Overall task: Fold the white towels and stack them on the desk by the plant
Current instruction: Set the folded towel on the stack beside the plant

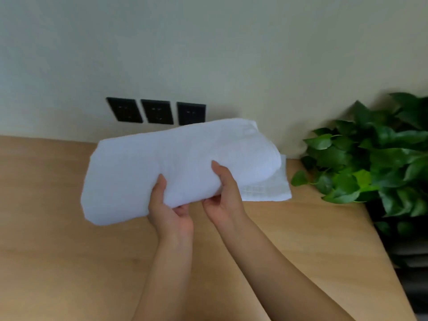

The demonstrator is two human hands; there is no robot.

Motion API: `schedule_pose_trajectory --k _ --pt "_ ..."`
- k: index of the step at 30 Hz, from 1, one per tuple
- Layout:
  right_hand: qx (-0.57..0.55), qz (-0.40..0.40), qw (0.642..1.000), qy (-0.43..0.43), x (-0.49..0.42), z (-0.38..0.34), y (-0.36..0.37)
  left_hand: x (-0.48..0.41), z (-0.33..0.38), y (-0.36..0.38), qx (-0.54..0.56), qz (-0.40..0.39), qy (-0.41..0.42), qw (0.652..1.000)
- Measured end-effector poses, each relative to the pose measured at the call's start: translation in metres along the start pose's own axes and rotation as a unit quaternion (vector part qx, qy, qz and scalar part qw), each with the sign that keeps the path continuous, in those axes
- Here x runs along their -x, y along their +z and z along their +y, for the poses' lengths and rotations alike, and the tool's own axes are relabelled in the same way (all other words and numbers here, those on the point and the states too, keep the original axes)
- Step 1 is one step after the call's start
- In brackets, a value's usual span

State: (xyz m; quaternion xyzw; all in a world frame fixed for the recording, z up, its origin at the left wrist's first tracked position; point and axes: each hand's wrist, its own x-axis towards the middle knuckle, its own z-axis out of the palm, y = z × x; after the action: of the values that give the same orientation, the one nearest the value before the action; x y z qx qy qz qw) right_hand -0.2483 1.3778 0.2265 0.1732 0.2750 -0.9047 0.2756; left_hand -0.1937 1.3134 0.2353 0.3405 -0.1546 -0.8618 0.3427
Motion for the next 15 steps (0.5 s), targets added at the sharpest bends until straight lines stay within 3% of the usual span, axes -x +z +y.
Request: schedule_pose_trajectory --k 5,11,15 --pt "-0.024 0.091 0.995 -0.026 -0.027 -0.056 -0.026 -0.02 -0.065 0.032 -0.049 -0.016 -0.09 0.995" --pt "-0.036 0.03 0.998 -0.045 -0.061 -0.089 -0.079 -0.055 -0.127 0.024 -0.058 -0.079 -0.159 0.982" --pt "-0.054 0.077 0.996 0.003 -0.076 -0.08 -0.119 -0.08 -0.151 -0.004 -0.059 -0.047 -0.211 0.975"
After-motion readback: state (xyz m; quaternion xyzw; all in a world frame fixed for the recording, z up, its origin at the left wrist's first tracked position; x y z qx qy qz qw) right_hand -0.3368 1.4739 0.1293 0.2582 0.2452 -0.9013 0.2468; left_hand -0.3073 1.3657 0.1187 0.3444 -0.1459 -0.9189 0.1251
